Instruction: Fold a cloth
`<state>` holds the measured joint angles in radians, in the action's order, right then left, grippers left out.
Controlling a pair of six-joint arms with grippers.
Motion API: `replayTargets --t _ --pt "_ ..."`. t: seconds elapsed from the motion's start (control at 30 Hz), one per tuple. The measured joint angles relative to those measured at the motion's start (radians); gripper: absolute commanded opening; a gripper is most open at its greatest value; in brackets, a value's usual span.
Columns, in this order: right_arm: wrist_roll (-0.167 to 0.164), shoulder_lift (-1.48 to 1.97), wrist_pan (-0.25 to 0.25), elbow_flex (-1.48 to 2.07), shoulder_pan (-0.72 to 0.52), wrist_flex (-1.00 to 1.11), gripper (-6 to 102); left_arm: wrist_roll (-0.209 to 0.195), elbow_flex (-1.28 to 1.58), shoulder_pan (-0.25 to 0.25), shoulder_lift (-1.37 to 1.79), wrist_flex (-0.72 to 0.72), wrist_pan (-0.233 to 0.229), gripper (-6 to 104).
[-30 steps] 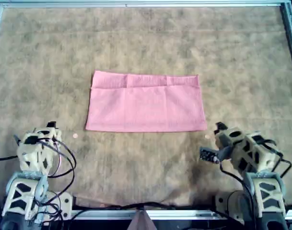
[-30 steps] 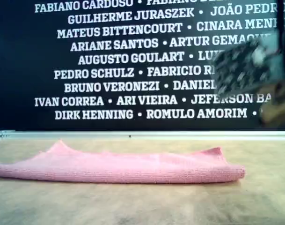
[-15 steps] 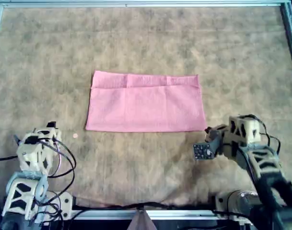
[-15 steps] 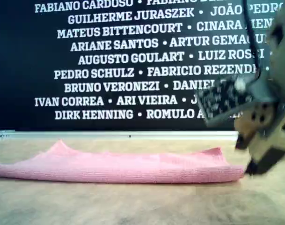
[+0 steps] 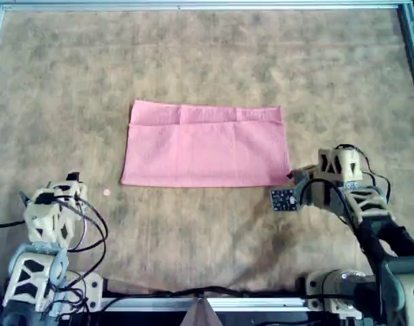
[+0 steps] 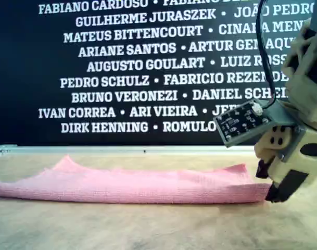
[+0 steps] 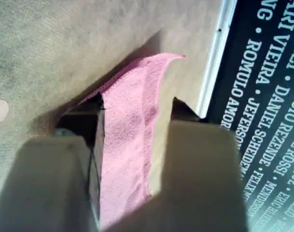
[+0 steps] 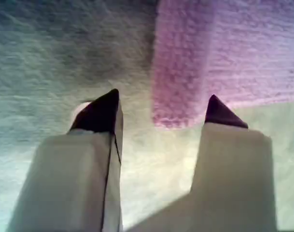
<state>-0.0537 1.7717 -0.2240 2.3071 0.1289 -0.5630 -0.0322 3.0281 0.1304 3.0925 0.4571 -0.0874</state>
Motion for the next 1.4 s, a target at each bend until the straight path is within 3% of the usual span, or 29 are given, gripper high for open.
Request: replayTargets --t 0.63,1.27,1.4 --pt "-0.003 -0.156 -0.002 -0.117 0.0 0.0 67 0.0 0.0 0.0 0.0 0.0 0.0 50" --pt "0.012 -0.158 -0.002 -0.218 0.002 0.0 2 0.0 0.0 0.0 0.0 0.0 0.003 50" --pt "0.012 -0.158 -0.002 -0.222 0.002 0.0 -2 0.0 0.0 0.0 0.0 0.0 0.003 50"
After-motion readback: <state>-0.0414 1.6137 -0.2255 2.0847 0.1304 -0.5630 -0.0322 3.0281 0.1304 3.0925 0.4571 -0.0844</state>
